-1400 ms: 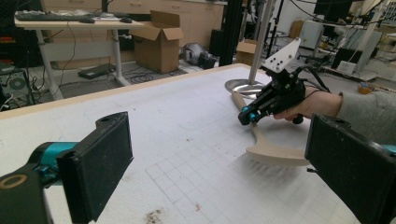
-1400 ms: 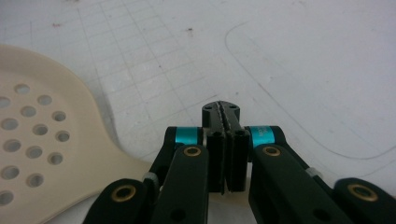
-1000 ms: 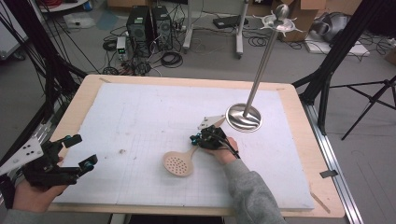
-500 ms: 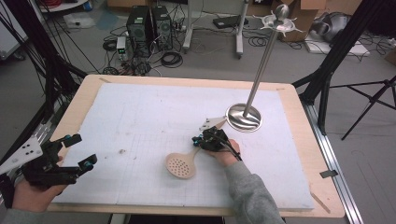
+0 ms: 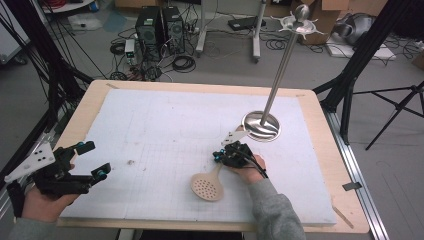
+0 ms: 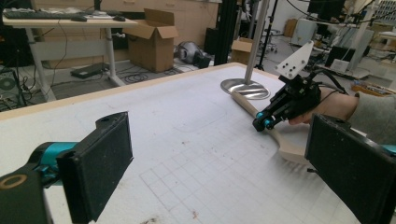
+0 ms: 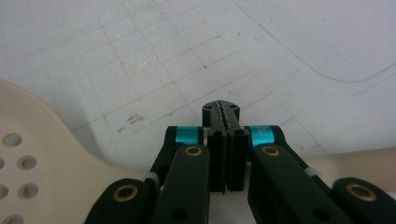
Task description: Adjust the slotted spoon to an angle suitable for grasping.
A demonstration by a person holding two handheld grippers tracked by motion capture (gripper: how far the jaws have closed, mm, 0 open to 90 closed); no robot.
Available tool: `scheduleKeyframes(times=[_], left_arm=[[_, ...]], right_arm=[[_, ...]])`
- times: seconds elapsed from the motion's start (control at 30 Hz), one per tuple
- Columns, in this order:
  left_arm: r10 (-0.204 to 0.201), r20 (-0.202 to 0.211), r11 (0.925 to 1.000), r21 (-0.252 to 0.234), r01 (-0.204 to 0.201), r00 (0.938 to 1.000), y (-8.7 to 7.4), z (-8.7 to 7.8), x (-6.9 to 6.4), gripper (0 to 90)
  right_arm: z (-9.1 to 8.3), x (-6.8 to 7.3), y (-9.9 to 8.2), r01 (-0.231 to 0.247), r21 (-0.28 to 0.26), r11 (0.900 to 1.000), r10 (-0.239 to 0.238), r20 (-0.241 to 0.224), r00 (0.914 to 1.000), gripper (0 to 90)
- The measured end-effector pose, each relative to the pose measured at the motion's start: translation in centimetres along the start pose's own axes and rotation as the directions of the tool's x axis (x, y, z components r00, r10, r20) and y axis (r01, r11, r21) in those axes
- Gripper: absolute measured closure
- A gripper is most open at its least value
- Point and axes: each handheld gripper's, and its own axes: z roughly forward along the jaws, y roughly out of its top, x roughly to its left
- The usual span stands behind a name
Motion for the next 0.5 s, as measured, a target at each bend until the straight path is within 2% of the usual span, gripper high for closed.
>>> scheduleKeyframes(times=[0.33, 0.5], left_arm=[[0.002, 0.028, 1.0000, 0.001, -0.002, 0.9996, 0.2, 1.1, -0.1, 7.9], [0.002, 0.040, 1.0000, 0.004, -0.002, 0.9992, 0.3, 1.7, -0.2, 7.9]], right_arm=[[-1.6, 0.3, -1.6, -0.028, -0.010, 0.9996, 0.028, 0.005, 0.9996, 89.9], [-2.3, 0.5, -2.3, -0.025, -0.015, 0.9996, 0.025, 0.004, 0.9997, 90.0]])
